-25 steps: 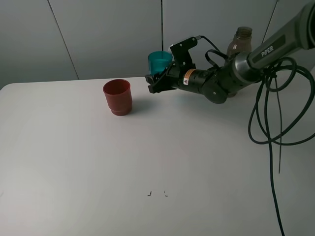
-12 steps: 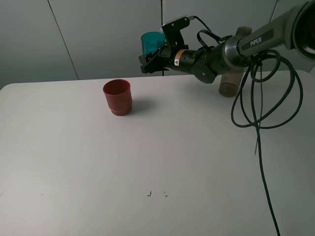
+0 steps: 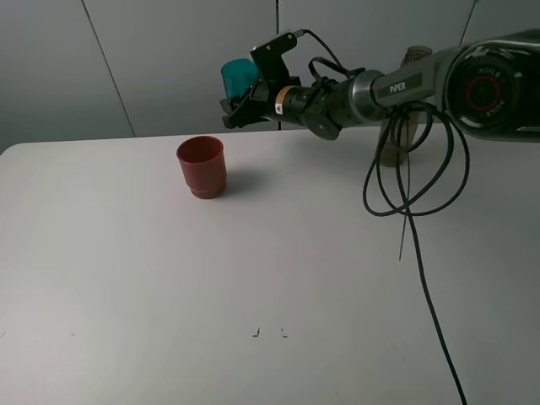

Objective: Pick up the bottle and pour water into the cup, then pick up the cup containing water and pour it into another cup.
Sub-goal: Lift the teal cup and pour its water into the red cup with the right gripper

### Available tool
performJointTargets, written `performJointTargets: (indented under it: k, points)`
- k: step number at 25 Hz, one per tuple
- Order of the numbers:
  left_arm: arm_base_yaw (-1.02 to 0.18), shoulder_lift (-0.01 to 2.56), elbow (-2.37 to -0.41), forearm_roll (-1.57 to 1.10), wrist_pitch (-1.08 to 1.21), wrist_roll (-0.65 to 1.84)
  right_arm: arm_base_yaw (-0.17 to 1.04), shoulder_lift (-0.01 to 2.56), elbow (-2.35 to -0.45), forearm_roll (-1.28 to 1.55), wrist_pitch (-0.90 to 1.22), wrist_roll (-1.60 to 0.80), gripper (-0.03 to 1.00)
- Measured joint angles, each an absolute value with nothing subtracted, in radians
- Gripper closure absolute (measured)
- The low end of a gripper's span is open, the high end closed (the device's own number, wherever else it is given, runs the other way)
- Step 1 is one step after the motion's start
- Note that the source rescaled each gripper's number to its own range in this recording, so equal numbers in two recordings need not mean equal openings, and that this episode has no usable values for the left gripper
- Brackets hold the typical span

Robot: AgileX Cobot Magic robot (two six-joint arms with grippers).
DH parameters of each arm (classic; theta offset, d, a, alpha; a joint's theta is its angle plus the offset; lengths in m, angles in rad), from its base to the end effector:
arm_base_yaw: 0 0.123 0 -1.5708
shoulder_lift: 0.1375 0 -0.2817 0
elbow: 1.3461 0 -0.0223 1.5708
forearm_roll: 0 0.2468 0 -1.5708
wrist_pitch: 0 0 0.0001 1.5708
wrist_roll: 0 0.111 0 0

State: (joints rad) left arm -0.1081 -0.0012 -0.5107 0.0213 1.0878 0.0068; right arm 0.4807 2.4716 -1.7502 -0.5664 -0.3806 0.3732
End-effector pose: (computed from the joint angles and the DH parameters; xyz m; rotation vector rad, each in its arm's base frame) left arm 0.0103 0.0010 0.2667 0.1168 2.0562 -0.0371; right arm 0.4849 0.2777 0.1046 -0.7266 1.7484 0.4079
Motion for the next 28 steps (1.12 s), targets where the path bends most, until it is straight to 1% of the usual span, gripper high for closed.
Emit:
performJointTargets:
  k: [3, 10, 19, 28]
  points:
    - [-0.108, -0.001, -0.511, 0.021, 1.088, 0.007, 0.485, 2.477, -1.769, -0.609, -0.339, 0.373, 0.92]
    - [-0.108, -0.001, -0.511, 0.021, 1.088, 0.007, 0.486, 2.477, -1.777, -0.691, -0.338, 0.304, 0.92]
    - [-0.108, -0.001, -0.511, 0.021, 1.088, 0.007, 0.488, 2.477, -1.777, -0.695, -0.354, 0.199, 0.92]
    - [-0.108, -0.001, -0.511, 0.021, 1.088, 0.007, 0.503, 2.477, -1.777, -0.695, -0.356, 0.159, 0.92]
